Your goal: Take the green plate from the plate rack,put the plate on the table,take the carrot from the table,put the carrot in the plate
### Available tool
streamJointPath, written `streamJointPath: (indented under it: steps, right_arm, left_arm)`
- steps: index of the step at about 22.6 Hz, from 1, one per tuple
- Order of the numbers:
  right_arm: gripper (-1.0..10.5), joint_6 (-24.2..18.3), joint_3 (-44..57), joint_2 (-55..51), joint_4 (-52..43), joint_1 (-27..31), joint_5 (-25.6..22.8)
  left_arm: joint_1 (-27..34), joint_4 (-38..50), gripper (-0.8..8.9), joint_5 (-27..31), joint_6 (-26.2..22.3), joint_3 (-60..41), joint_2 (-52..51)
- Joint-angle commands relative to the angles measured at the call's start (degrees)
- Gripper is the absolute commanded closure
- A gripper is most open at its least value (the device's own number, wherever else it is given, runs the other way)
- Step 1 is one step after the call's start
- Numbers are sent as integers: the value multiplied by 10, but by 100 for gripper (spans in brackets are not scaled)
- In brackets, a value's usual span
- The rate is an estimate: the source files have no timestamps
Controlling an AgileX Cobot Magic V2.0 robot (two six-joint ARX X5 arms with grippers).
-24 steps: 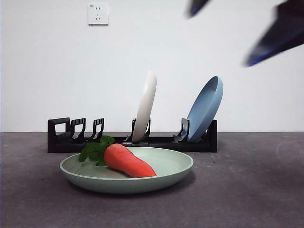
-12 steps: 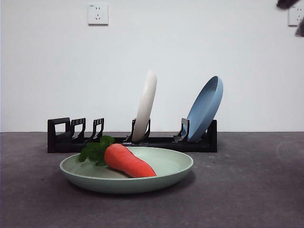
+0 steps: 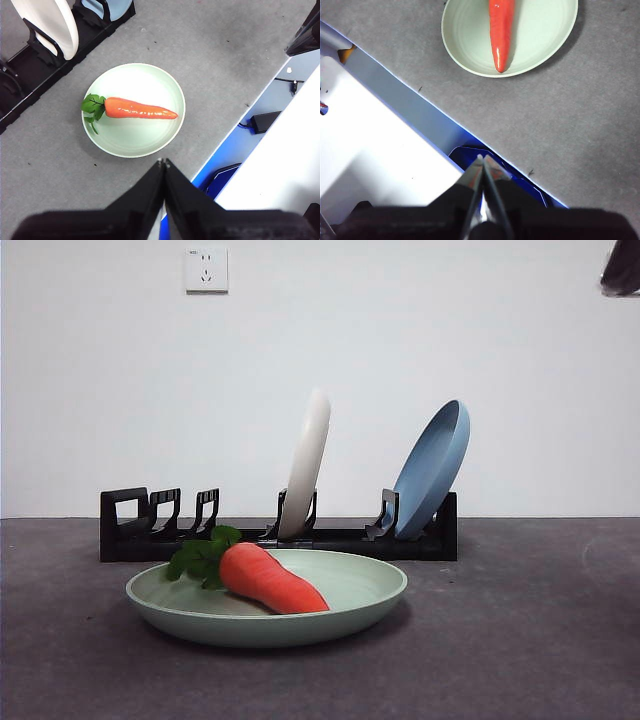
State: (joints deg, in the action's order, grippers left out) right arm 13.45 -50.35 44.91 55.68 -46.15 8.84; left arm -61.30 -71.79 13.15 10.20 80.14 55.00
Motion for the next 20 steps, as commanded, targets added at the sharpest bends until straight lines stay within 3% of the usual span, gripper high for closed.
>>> streamJointPath:
  steps: [1, 8, 11, 13, 15, 18, 20]
  right_arm:
    - [946, -4, 2, -1, -3, -1, -2]
    - [946, -4, 2, -1, -3, -1, -2]
    - [946, -4, 2, -1, -3, -1, -2]
    - [946, -4, 2, -1, -3, -1, -2]
    - [946, -4, 2, -1, -3, -1, -2]
    - [946, -4, 2, -1, -3, -1, -2]
    - [946, -4, 2, -1, -3, -1, -2]
  left_arm:
    - [-2, 2, 816, 2, 2, -2, 0]
    - [-3, 13, 816, 4, 2, -2, 0]
    - [8, 46, 816, 59, -13, -2, -8]
    - [27, 97, 816, 96, -61, -2, -17]
    - [61, 174, 816, 95, -139, -4, -27]
    - [137, 291, 816, 33, -217, -19, -52]
    - [193, 354, 816, -23, -237, -37, -72]
